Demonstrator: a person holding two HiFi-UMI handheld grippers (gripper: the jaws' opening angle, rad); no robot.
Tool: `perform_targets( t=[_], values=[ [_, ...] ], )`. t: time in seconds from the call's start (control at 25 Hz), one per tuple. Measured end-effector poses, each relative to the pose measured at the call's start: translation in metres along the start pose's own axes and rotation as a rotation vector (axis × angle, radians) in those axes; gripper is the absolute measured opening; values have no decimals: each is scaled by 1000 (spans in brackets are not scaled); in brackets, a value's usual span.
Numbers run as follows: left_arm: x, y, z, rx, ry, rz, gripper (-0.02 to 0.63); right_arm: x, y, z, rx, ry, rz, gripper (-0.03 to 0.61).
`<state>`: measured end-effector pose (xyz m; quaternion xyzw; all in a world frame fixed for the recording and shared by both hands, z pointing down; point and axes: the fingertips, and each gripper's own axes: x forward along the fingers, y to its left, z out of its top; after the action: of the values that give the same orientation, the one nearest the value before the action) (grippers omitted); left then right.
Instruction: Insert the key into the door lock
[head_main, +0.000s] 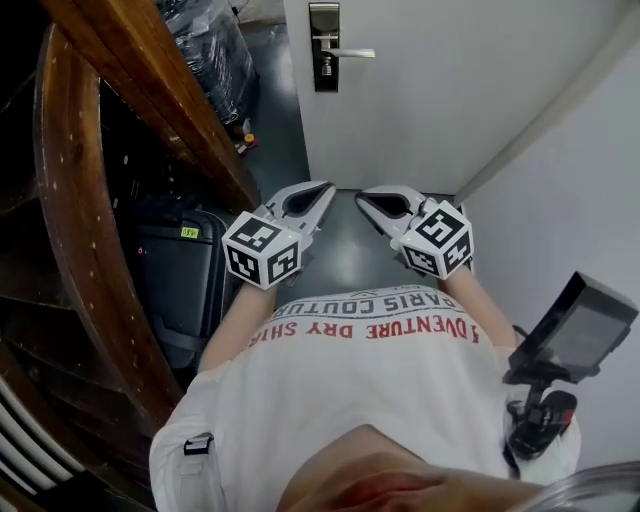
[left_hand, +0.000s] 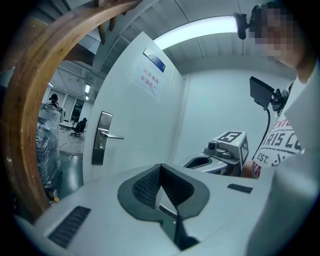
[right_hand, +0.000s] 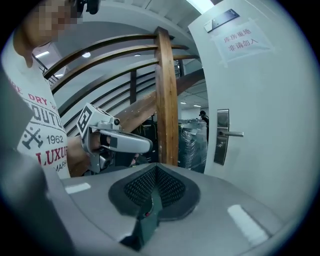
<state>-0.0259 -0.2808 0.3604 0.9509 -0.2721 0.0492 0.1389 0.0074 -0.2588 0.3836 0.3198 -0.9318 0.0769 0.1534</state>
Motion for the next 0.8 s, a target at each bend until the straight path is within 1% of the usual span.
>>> perform_targets(
  t=[0.16, 0.24, 0.4, 0.56, 0.68, 0.8],
  values=[
    [-26, -65, -19, 33, 5, 15, 3, -47, 47, -11, -51, 0, 10, 2],
    [-41, -107, -35, 44, 18, 1, 2, -80, 74, -24, -62, -2, -1, 2],
    [-72, -208, -62, 51, 30, -35, 2, -163, 134, -50, -24, -12, -25, 2],
    [-105, -302, -82, 75, 20, -33, 2, -237, 199, -79, -24, -17, -35, 2],
    [-129, -361, -95, 93, 24, -33, 2, -281, 242, -91, -26, -24, -40, 2],
    [-147, -404, -99, 100, 30, -36, 2, -314, 273, -92, -20, -40, -41, 2]
  ],
)
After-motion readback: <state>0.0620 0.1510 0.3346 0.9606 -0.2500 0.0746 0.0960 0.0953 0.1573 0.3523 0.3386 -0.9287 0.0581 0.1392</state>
